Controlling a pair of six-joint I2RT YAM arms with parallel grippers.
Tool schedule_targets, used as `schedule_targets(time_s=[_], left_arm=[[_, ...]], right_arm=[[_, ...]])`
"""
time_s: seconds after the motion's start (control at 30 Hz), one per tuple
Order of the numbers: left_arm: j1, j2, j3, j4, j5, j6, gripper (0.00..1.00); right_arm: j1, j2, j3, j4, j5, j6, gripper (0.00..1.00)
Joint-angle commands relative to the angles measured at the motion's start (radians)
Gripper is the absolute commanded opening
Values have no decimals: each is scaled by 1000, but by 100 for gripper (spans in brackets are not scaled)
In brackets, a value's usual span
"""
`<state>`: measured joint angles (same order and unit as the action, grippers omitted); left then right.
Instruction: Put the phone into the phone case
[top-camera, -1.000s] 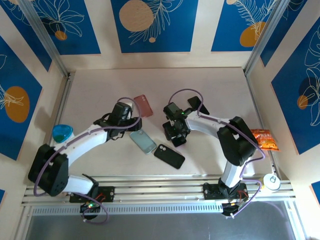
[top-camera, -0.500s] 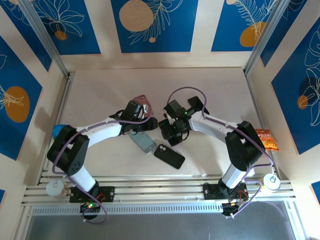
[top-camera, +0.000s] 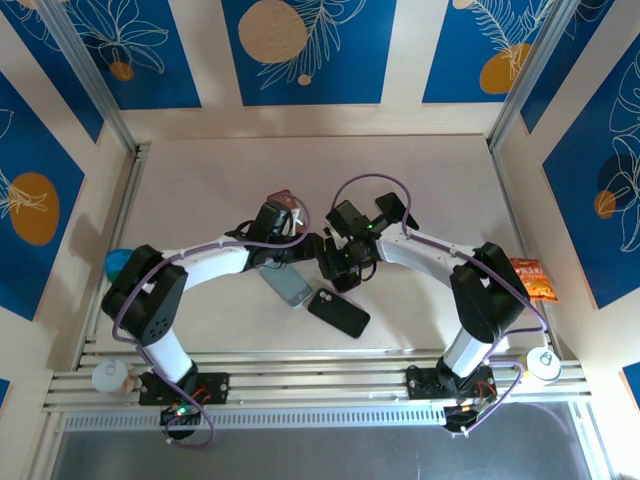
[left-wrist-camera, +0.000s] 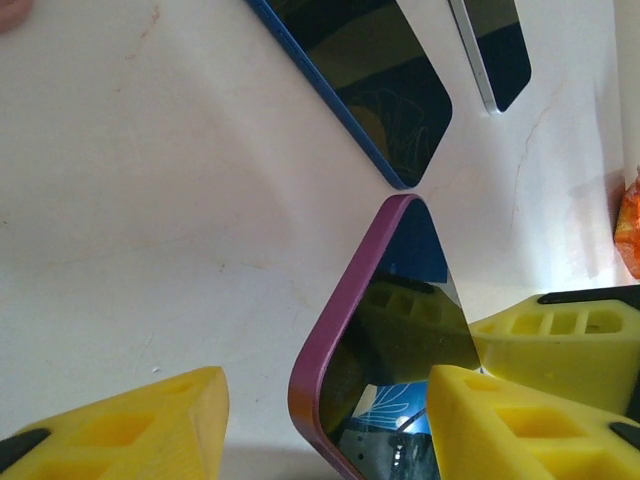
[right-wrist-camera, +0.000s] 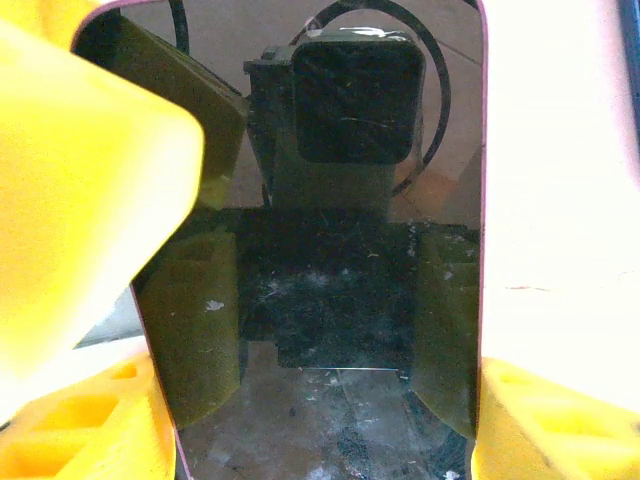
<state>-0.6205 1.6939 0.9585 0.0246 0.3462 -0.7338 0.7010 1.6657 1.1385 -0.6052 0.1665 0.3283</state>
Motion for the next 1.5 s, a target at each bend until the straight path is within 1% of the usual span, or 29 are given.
schedule_targets(time_s=[0.0,0.23,0.33,0.43,0.47,0.53,0.63,0.67,0.73,0.8,0.87,1.03,1.17,1.23,1.4,1.47], left_arm=[[-12,15,5,47,38,-16,52],[-15,29,10,70,57,-26,44],[-16,29,8,80,63,-28,37],[-14,32,6,84,67,-27,24],[-16,34,6,87,70,-27,17],[-14,35,6,94,73,-29,0],[-16,27,5,111,74,-34,0],[-14,22,2,116,70,-34,0],[-14,4,4,119,54,-30,0],[-15,-18,9,117,30,-26,0],[-14,-40,17,120,1,-25,0],[-13,-103,23,204,-72,-53,0],[-16,-137,20,308,-144,-113,0],[-15,-149,15,368,-180,-156,0],[-27,-162,-30,500,-293,-282,0],[-33,-168,-44,546,-334,-327,0]], right_arm=[[6,-44,47,18,-44,21,49],[7,-46,62,17,-52,23,49],[6,-47,65,17,-58,27,49],[6,-50,66,21,-66,31,48],[6,-51,66,22,-69,31,48],[5,-50,63,24,-71,34,47],[0,-52,52,28,-77,39,47],[-3,-55,50,27,-80,41,49],[-10,-75,28,36,-82,53,64],[-23,-109,-3,54,-100,70,72],[-48,-162,-50,86,-132,101,74],[-146,-299,-197,193,-255,228,75],[-242,-370,-324,365,-395,364,77],[-288,-393,-386,490,-464,446,79],[-378,-404,-514,831,-561,664,86],[-393,-393,-528,902,-571,704,86]])
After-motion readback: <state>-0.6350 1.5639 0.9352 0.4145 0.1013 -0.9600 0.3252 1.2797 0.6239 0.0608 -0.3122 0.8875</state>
